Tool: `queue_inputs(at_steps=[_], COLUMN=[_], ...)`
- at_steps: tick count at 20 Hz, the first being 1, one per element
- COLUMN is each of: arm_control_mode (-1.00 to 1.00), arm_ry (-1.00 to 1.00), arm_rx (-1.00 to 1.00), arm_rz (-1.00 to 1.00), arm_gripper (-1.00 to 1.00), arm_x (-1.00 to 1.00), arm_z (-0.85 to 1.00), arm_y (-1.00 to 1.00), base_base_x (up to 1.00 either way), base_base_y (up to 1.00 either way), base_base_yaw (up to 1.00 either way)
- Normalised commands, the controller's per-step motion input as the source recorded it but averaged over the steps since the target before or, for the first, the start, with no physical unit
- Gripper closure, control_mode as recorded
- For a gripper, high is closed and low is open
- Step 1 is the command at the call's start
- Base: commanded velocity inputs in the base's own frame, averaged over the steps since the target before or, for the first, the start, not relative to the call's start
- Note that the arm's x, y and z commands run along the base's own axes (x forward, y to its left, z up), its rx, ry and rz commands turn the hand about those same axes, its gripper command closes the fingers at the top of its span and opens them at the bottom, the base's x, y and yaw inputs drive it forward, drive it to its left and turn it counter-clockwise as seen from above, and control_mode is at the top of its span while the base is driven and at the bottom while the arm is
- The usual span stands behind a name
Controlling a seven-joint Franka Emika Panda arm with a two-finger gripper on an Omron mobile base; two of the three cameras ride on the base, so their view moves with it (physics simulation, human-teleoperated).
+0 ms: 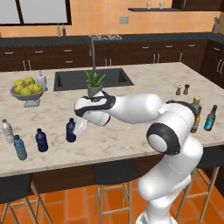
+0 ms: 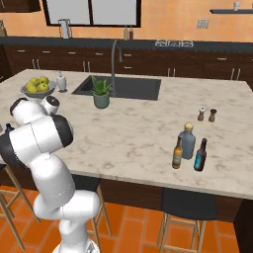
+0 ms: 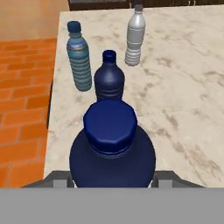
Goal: Move the plastic bottles in the middle to the plastics group, and the glass bottles in the middle to the glass group.
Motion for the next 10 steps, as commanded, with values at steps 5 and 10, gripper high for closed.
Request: queue_inputs(at_steps=[5,10], arm_control_mode=[-1.00,-1.00], arm_ry=[-0.17,-0.06], arm_rx=[-0.05,-0.01], arm_rz=[0.18,0.05], arm_gripper=[1.00,1.00], arm_x=[0.00,0.00], arm_z=[0.00,0.00], arm_y=[0.80,0.21], base_base_x=[0.00,0.00], base_base_y=[0.00,0.00], base_base_yaw=[0.00,0.00])
